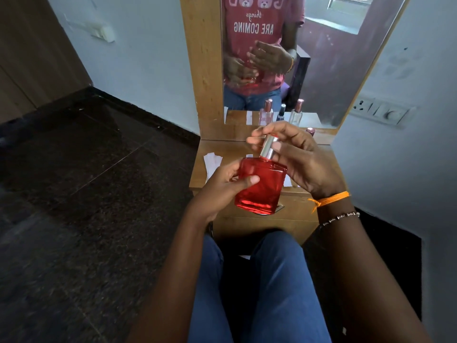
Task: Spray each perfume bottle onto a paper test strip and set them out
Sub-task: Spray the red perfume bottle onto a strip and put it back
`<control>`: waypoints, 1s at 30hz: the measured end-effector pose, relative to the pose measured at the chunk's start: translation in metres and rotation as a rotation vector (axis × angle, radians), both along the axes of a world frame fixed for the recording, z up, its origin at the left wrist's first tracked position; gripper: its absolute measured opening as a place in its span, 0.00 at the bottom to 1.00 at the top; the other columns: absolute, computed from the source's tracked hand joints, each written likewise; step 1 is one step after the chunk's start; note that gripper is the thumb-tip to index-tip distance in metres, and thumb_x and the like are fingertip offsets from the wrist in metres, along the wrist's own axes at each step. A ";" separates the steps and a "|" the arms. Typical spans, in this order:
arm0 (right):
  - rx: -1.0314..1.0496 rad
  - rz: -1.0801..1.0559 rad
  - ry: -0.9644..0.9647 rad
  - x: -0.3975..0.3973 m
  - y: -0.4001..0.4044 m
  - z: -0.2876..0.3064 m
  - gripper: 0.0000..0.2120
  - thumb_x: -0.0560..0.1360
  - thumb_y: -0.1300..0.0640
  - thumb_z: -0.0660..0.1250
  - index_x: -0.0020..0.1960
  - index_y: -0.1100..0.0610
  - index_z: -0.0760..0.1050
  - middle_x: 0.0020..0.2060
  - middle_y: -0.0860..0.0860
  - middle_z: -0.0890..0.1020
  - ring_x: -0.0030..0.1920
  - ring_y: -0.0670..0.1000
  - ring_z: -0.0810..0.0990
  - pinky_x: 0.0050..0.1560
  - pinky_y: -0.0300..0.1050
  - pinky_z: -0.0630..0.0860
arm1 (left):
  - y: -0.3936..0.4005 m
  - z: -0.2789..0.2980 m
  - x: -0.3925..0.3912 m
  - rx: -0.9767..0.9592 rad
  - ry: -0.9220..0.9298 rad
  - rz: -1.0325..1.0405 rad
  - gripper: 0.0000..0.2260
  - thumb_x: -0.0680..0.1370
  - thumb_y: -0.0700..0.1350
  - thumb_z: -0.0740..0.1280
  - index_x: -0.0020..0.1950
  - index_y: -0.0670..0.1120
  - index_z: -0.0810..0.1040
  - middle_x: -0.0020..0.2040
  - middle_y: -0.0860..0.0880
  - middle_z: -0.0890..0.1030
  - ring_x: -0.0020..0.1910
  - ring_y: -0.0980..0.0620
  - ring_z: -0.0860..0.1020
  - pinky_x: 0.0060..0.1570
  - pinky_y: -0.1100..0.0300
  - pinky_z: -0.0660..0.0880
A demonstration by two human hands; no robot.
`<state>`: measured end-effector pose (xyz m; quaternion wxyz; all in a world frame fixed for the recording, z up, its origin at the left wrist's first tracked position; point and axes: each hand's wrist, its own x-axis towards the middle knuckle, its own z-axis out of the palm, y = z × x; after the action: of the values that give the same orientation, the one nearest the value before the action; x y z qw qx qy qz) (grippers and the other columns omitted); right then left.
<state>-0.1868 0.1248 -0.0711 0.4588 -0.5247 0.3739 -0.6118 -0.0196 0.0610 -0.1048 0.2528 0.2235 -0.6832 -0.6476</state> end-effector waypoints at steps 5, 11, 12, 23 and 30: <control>0.041 -0.105 0.132 0.002 -0.007 0.006 0.09 0.76 0.65 0.64 0.55 0.62 0.77 0.46 0.55 0.82 0.51 0.52 0.81 0.51 0.45 0.79 | 0.002 -0.002 0.001 -0.016 0.019 0.073 0.09 0.76 0.41 0.65 0.56 0.50 0.77 0.48 0.55 0.82 0.50 0.60 0.80 0.50 0.64 0.76; 0.094 -0.553 0.466 0.019 -0.014 0.006 0.10 0.75 0.66 0.66 0.54 0.57 0.80 0.45 0.50 0.83 0.38 0.35 0.79 0.43 0.30 0.74 | 0.011 -0.003 -0.016 -0.287 -0.109 0.373 0.15 0.74 0.51 0.66 0.59 0.48 0.75 0.49 0.53 0.81 0.51 0.53 0.79 0.52 0.54 0.76; 0.106 -0.677 0.517 0.025 -0.015 0.001 0.10 0.75 0.65 0.67 0.54 0.57 0.81 0.45 0.50 0.83 0.37 0.35 0.78 0.42 0.27 0.72 | 0.015 -0.003 -0.020 -0.340 -0.143 0.425 0.16 0.73 0.52 0.66 0.59 0.48 0.75 0.50 0.53 0.81 0.51 0.53 0.79 0.51 0.55 0.75; 0.101 -0.121 0.278 0.009 0.002 0.010 0.12 0.75 0.67 0.63 0.57 0.62 0.78 0.49 0.52 0.84 0.56 0.48 0.81 0.58 0.39 0.75 | -0.006 -0.005 0.009 0.056 -0.054 -0.009 0.10 0.76 0.39 0.64 0.56 0.48 0.77 0.49 0.51 0.82 0.49 0.58 0.80 0.48 0.67 0.76; 0.170 -0.757 0.466 0.033 -0.017 -0.014 0.09 0.75 0.63 0.67 0.54 0.57 0.82 0.48 0.49 0.84 0.50 0.45 0.82 0.54 0.40 0.77 | 0.004 -0.019 -0.007 -0.079 -0.073 0.260 0.12 0.76 0.44 0.67 0.59 0.48 0.77 0.52 0.51 0.83 0.54 0.54 0.80 0.55 0.54 0.76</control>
<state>-0.1535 0.1074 -0.0850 0.1480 -0.4353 0.6818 -0.5691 -0.0265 0.0654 -0.1241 0.3178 0.3235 -0.6822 -0.5735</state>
